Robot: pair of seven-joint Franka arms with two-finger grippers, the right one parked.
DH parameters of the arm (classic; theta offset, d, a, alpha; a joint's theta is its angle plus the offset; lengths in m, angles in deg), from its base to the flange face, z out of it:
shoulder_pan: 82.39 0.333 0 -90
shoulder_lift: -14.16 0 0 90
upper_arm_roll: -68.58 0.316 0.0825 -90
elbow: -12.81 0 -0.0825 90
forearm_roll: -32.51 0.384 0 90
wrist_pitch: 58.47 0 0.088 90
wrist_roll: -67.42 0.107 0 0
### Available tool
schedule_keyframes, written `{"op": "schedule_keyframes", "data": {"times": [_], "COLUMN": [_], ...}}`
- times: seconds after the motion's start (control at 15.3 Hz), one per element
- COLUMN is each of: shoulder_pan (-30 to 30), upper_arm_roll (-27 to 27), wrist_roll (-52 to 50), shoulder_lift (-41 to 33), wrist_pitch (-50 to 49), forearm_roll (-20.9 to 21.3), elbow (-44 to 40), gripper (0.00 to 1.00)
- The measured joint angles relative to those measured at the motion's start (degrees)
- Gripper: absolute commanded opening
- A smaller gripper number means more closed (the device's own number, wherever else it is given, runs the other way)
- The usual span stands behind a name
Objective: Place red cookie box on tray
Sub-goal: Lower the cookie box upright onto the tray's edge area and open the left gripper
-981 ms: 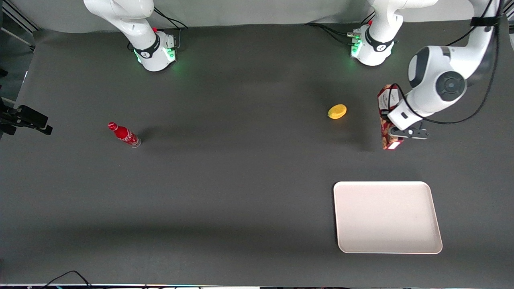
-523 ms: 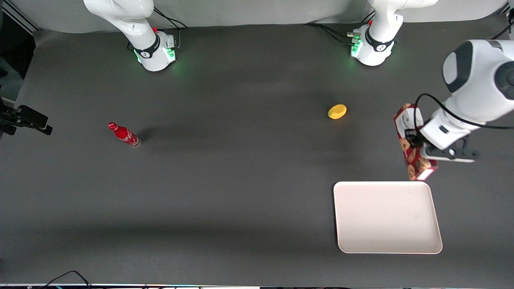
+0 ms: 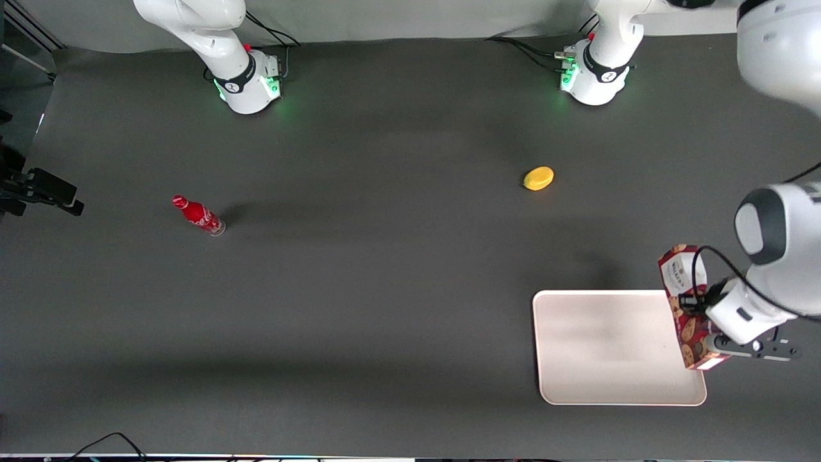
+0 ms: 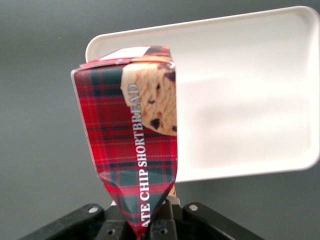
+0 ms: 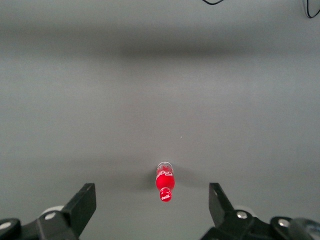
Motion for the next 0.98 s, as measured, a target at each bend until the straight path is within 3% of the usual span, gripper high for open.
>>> {"op": "schedule_keyframes", "data": {"times": [0.33, 0.65, 0.72, 0.85, 0.92, 0.98], "shoulder_pan": [0.99, 1.71, 1.72, 1.74, 1.79, 1.86], "upper_arm_roll": [0.75, 1.41, 1.49, 1.63, 1.66, 1.69], "wrist_roll": [0.00, 0.00, 0.00, 0.07, 0.09, 0.13], "shoulder_lift": [12.87, 16.60, 16.61, 16.99, 17.29, 17.54], "wrist_pitch": [5.63, 11.58, 11.92, 13.50, 14.17, 14.69], "forearm_roll": [-0.64, -0.74, -0.74, -0.74, -0.74, -0.74], "elbow": [-7.41, -8.53, -8.54, -8.53, -8.53, -8.53], "gripper": [0.00, 0.02, 0.20, 0.68, 1.00, 1.00]}}
